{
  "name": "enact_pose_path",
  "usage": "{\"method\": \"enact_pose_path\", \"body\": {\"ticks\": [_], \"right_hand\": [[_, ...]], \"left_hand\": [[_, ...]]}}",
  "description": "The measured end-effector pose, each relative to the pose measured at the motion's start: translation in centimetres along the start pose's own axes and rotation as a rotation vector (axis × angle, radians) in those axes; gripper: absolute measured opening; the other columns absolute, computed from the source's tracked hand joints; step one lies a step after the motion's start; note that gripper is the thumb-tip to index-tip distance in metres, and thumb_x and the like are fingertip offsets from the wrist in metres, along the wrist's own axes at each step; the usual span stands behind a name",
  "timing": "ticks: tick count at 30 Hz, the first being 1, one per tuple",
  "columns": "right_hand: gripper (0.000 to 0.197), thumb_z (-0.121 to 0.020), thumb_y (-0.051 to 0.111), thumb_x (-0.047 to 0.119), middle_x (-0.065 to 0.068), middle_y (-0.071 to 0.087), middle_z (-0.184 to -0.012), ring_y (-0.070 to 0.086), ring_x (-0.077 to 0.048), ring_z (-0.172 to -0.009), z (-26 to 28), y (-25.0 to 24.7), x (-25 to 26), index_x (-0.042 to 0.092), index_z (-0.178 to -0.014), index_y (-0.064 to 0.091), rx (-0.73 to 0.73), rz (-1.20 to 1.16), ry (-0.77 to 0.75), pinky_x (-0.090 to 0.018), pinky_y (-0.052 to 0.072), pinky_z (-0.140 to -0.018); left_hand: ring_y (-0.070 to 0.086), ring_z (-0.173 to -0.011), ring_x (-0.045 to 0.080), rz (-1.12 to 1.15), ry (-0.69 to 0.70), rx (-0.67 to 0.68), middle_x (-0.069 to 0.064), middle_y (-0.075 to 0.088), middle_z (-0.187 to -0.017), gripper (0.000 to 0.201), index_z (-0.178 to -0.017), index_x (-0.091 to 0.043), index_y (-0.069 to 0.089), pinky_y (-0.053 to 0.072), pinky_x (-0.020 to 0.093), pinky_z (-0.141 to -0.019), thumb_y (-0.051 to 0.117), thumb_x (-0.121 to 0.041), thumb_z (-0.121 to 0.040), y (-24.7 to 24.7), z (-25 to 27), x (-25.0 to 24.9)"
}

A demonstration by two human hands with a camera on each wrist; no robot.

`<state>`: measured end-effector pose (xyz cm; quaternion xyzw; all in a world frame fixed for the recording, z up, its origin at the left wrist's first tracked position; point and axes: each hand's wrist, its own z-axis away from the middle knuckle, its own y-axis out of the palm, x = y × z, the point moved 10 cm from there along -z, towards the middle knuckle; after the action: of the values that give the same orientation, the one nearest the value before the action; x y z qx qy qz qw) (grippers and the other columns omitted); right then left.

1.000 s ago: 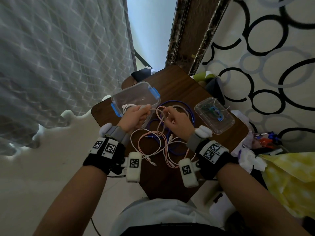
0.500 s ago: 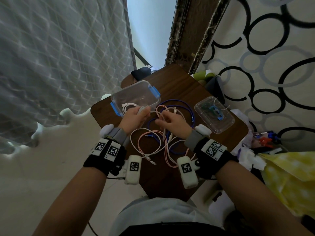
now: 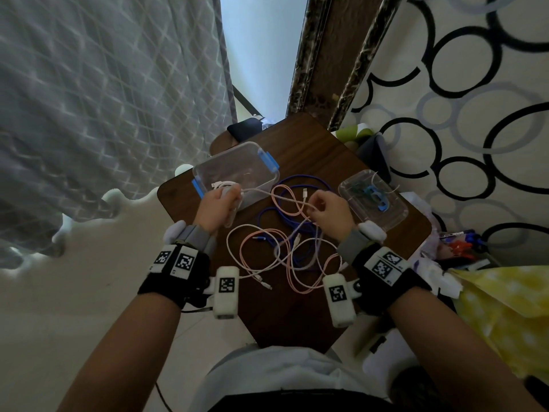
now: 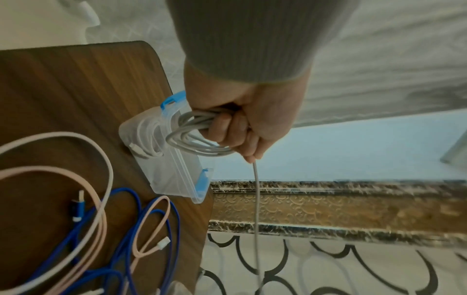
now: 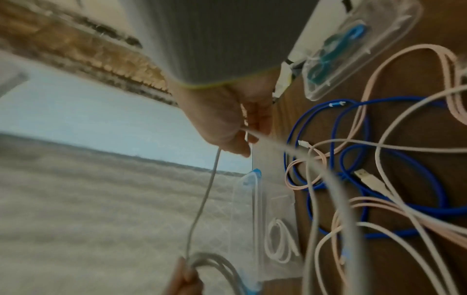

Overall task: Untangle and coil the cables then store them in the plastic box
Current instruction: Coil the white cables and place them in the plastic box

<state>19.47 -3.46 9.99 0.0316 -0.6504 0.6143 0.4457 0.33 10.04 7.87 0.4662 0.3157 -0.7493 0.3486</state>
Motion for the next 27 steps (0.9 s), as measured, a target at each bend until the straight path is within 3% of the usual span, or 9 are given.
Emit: {"method": "enact_pose_path", "body": {"ticks": [2, 4, 6, 9, 13, 16, 19, 23, 27], "right_hand": [[0.013, -0.085, 0.063, 0.010, -0.005, 0.062, -0.086, 0.060, -0.014, -0.074, 0.2, -0.8, -1.0, 0.017, -0.081, 0.053, -0.018, -0.292, 0.069, -0.026, 0.048, -0.068], [0.012, -0.086, 0.064, 0.014, -0.002, 0.059, -0.074, 0.058, -0.008, -0.055, 0.5, -0.6, -0.4, 0.016, -0.086, 0.052, 0.053, -0.541, 0.096, -0.020, 0.048, -0.054], [0.011, -0.088, 0.061, 0.023, -0.002, 0.054, -0.069, 0.050, -0.008, -0.053, 0.4, -0.8, 0.9, 0.015, -0.092, 0.054, 0.071, -0.408, 0.018, -0.020, 0.043, -0.051], [0.023, -0.096, 0.046, 0.032, -0.007, 0.059, -0.080, 0.053, -0.018, -0.071, -0.2, -1.1, 2.5, 0.013, -0.103, 0.056, 0.017, 0.061, -0.149, -0.034, 0.043, -0.065], [0.029, -0.099, 0.036, 0.028, -0.016, 0.060, -0.099, 0.052, -0.034, -0.092, -1.1, -0.8, 2.7, 0.010, -0.110, 0.056, -0.097, 0.440, -0.231, -0.042, 0.039, -0.076], [0.031, -0.100, 0.034, 0.028, -0.016, 0.058, -0.105, 0.052, -0.034, -0.096, -1.6, -0.4, 1.4, 0.010, -0.112, 0.055, -0.073, 0.459, -0.116, -0.041, 0.040, -0.079], [0.032, -0.101, 0.031, 0.028, -0.015, 0.057, -0.103, 0.053, -0.032, -0.095, -1.5, 1.2, 1.5, 0.009, -0.111, 0.054, 0.003, 0.469, -0.117, -0.040, 0.041, -0.077], [0.033, -0.101, 0.031, 0.027, -0.016, 0.057, -0.108, 0.053, -0.032, -0.099, -0.4, 4.7, 2.8, 0.011, -0.120, 0.052, 0.199, 0.386, -0.191, -0.038, 0.040, -0.080], [0.037, -0.099, 0.037, 0.023, -0.013, 0.055, -0.116, 0.053, -0.029, -0.103, 1.8, 8.1, 4.2, 0.021, -0.136, 0.041, 0.404, 0.303, -0.259, -0.040, 0.045, -0.087]], "left_hand": [[0.040, -0.050, 0.009, -0.065, 0.018, 0.004, 0.000, 0.047, -0.060, 0.031, -0.072, -0.016, 0.058, 0.032, 0.022, -0.050, 0.048, -0.037, -0.093, 0.0, -0.2, 0.3], [0.041, -0.053, 0.011, -0.078, 0.012, -0.043, 0.000, 0.048, -0.061, 0.031, -0.071, -0.016, 0.058, 0.032, 0.024, -0.052, 0.048, -0.037, -0.093, -0.7, -0.2, 0.8], [0.042, -0.051, 0.009, -0.015, -0.023, -0.096, -0.003, 0.049, -0.057, 0.031, -0.070, -0.018, 0.057, 0.031, 0.022, -0.051, 0.047, -0.034, -0.094, -1.6, -0.2, 1.5], [0.037, -0.039, 0.003, 0.097, -0.109, -0.056, -0.009, 0.044, -0.046, 0.034, -0.067, -0.019, 0.052, 0.029, 0.018, -0.043, 0.044, -0.035, -0.095, -1.2, 0.0, 2.1], [0.026, -0.030, 0.003, 0.287, -0.176, 0.220, -0.008, 0.033, -0.043, 0.035, -0.066, -0.019, 0.043, 0.019, 0.014, -0.031, 0.040, -0.035, -0.096, 1.8, 0.8, 1.1], [0.023, -0.027, 0.001, 0.411, -0.196, 0.495, -0.008, 0.031, -0.038, 0.031, -0.069, -0.017, 0.040, 0.015, 0.012, -0.029, 0.035, -0.031, -0.097, 4.6, 2.8, -0.4], [0.026, -0.028, 0.001, 0.538, -0.162, 0.619, -0.008, 0.034, -0.040, 0.024, -0.072, -0.016, 0.041, 0.016, 0.012, -0.031, 0.035, -0.027, -0.092, 6.1, 4.5, -2.4], [0.033, -0.032, 0.001, 0.759, -0.033, 0.581, -0.008, 0.039, -0.047, 0.028, -0.081, -0.014, 0.048, 0.028, 0.010, -0.032, 0.028, -0.024, -0.098, 5.8, 4.2, -4.9], [0.050, -0.048, 0.002, 0.838, 0.055, 0.412, -0.005, 0.059, -0.068, 0.021, -0.092, -0.013, 0.050, 0.046, 0.016, -0.048, 0.030, -0.015, -0.098, 4.3, 3.4, -5.5]]}}
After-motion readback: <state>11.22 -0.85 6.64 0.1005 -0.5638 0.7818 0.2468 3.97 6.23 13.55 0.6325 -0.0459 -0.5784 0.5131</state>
